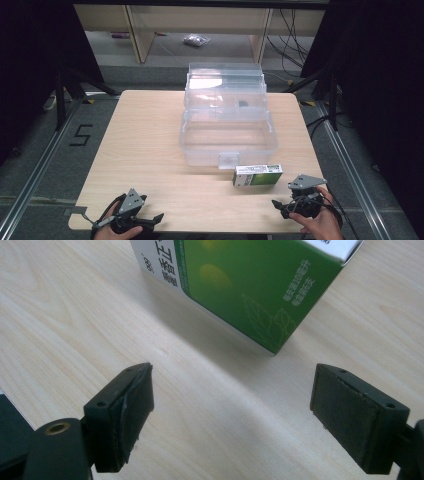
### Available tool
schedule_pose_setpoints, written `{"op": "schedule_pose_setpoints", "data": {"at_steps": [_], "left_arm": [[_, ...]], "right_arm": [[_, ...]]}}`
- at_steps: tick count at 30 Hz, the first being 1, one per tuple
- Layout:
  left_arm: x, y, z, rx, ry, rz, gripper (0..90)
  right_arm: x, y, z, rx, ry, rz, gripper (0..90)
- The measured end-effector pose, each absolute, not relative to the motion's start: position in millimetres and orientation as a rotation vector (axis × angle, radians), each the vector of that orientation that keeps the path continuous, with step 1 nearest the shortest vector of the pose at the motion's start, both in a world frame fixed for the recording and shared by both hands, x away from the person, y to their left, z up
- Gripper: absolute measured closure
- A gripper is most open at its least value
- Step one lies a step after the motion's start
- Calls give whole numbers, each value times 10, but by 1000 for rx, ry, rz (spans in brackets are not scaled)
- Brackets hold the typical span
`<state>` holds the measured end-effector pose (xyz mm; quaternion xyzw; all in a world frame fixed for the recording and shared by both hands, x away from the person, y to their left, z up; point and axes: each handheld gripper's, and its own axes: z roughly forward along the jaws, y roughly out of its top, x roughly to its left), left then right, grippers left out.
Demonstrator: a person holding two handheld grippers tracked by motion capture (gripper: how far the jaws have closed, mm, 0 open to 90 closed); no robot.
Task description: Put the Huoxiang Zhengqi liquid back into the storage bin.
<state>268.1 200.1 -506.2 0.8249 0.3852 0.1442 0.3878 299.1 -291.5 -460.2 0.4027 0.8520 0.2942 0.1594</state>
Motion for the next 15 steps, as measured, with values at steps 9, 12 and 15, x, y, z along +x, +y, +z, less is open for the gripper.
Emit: {"op": "schedule_pose_setpoints", "data": {"at_steps": [9, 12, 15], "left_arm": [[2680, 2000, -5060, 2103, 985, 347, 148], [2684, 2002, -5066, 2097, 977, 363, 148], [2684, 2001, -5059, 2114, 978, 353, 148]], "right_arm": [[3078, -2915, -4465, 1041, 2478, 787, 192], [3126, -2891, -4425, 999, 2498, 774, 194], [3134, -2876, -4397, 1018, 2495, 766, 194]]}}
